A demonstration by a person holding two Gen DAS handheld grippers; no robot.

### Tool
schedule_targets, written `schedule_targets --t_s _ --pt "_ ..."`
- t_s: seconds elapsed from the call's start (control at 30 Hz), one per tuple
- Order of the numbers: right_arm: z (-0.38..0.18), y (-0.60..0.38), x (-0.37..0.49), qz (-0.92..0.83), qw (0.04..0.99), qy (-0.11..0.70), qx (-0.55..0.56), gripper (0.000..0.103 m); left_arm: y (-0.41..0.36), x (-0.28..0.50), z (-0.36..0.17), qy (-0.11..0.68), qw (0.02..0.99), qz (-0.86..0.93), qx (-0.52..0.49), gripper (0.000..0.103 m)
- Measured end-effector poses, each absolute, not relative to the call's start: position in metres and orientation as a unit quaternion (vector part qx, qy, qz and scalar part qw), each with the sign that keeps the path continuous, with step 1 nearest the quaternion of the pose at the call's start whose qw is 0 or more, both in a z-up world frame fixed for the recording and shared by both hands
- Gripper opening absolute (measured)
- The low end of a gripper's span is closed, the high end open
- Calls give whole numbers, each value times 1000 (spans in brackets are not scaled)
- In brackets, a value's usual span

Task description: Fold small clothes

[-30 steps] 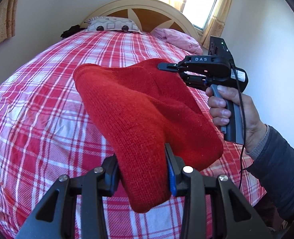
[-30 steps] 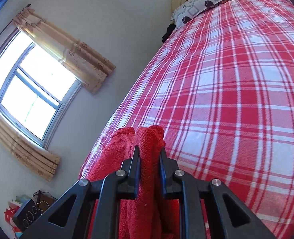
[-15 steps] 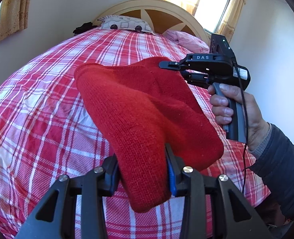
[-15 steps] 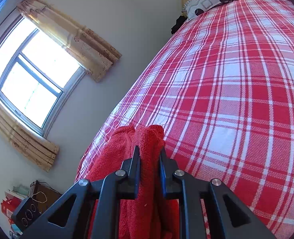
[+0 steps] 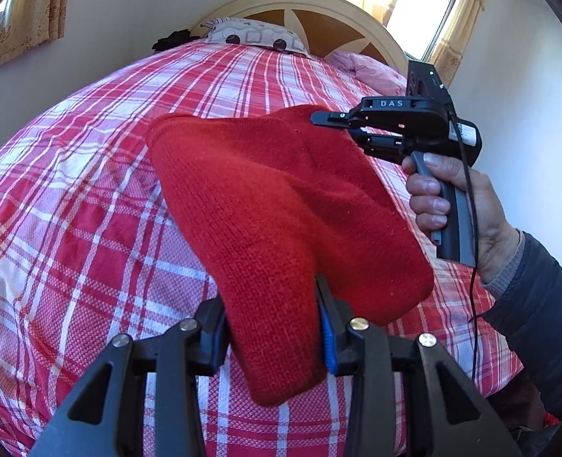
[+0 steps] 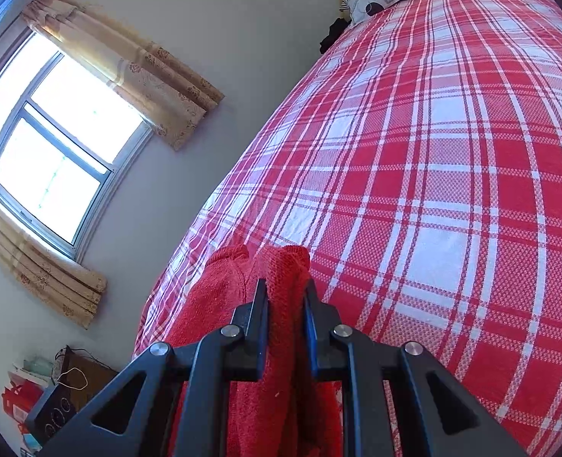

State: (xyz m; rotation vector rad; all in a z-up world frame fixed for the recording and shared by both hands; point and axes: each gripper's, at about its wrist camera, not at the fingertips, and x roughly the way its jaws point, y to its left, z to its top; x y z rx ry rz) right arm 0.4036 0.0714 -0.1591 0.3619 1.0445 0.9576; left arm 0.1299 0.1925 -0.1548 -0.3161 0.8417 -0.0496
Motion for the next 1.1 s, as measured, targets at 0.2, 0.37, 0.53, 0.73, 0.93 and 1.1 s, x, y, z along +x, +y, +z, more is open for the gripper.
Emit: schedule_targets --t_s 0.2,0.37,0.53,0.73,0.93,1.1 --pt "-176 72 411 419 744 492 169 15 194 128 -170 418 894 -21 -159 40" --pt "-193 77 413 394 754 508 136 16 195 125 -181 421 891 -20 -168 46" --pt "-198 81 405 374 771 506 99 16 192 121 -184 418 895 -2 -156 61" --pt "-192 67 399 343 791 499 95 35 190 111 -189 412 899 26 -146 80" --pt "-186 37 386 293 817 486 101 52 180 93 -188 424 899 37 -98 90" --pt "-158 12 347 273 847 448 84 52 168 64 -169 396 915 50 -63 90"
